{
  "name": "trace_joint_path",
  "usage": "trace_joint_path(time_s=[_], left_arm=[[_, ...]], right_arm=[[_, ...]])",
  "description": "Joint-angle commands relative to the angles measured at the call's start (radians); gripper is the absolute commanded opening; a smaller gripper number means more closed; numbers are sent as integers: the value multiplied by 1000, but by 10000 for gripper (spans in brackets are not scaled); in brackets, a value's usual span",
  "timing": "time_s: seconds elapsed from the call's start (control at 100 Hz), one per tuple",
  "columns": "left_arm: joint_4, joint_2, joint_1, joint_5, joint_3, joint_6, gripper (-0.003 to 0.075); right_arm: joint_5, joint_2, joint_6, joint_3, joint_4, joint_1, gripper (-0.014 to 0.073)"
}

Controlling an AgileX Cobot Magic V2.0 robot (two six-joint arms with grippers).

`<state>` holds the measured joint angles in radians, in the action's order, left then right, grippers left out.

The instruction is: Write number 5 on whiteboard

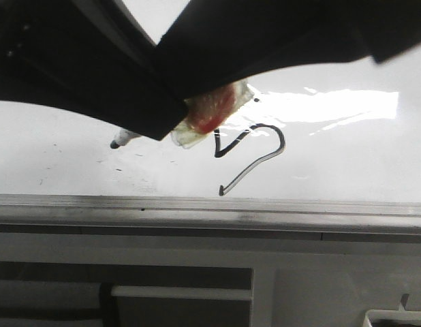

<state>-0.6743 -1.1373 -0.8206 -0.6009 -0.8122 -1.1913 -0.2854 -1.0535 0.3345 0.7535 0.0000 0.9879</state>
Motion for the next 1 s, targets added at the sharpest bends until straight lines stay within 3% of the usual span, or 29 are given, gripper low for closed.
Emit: trace_joint_path(time_s=[0.0, 0.08, 0.18, 0.52, 0.63, 0.79, 0.99], left_arm=[[-75, 15, -4, 44, -33, 66, -20], [-71, 15, -4, 39, -33, 66, -20], [-64, 15, -4, 35, -33, 68, -20], [-59, 15, -4, 62, -3, 108, -20], [-59, 15, -4, 165, 22, 239, -20], [-61, 15, -4, 338, 56, 456, -20], [-61, 15, -4, 442, 109, 595, -20]], right_arm=[[133, 14, -3, 34, 0, 1, 165], [143, 19, -3, 34, 0, 1, 316], [149, 33, -3, 38, 0, 1, 423], [149, 158, -3, 42, -29, 1, 434], [137, 196, -3, 42, -29, 1, 309], [93, 235, -3, 42, -34, -3, -71], [33, 246, -4, 42, -35, -3, -59]])
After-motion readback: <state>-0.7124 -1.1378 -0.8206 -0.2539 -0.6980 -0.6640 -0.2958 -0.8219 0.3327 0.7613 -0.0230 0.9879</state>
